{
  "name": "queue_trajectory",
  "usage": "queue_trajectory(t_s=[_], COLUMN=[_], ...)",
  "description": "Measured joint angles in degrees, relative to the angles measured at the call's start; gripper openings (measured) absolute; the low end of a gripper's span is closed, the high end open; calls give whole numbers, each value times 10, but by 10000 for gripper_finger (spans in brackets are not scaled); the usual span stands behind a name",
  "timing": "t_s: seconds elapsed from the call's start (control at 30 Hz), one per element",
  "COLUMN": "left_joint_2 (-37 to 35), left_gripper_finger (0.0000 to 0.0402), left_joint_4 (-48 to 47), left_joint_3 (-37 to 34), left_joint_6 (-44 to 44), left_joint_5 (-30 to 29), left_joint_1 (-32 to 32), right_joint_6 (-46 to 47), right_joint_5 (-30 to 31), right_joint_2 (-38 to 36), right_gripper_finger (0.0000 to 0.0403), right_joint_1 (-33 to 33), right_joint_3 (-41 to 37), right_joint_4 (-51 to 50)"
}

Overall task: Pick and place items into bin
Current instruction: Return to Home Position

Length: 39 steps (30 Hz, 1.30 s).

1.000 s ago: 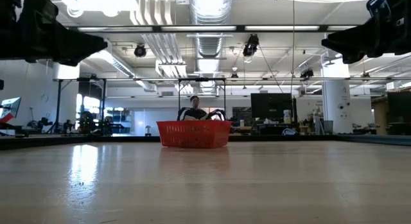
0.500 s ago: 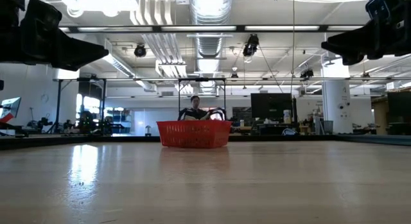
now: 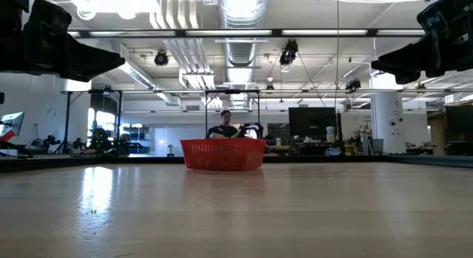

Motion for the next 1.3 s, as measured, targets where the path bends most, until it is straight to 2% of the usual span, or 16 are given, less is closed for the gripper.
queue_trajectory(t_s=[0.6, 0.77, 0.83, 1.3], left_joint_2=[0, 15, 21, 40], left_gripper_finger=[141, 141, 141, 141], left_joint_4=[0, 5, 6, 7], left_joint_3=[-1, -1, -1, 1], left_joint_6=[0, 1, 1, 0], left_joint_5=[-4, -111, -131, -120], left_joint_1=[0, 0, 0, 0], right_joint_6=[1, 1, 1, 1], right_joint_5=[0, 0, 0, 0], right_joint_2=[0, 0, 0, 0], right_gripper_finger=[123, 123, 123, 123], right_joint_1=[0, 0, 0, 0], right_joint_3=[0, 0, 0, 0], right_joint_4=[0, 0, 1, 1])
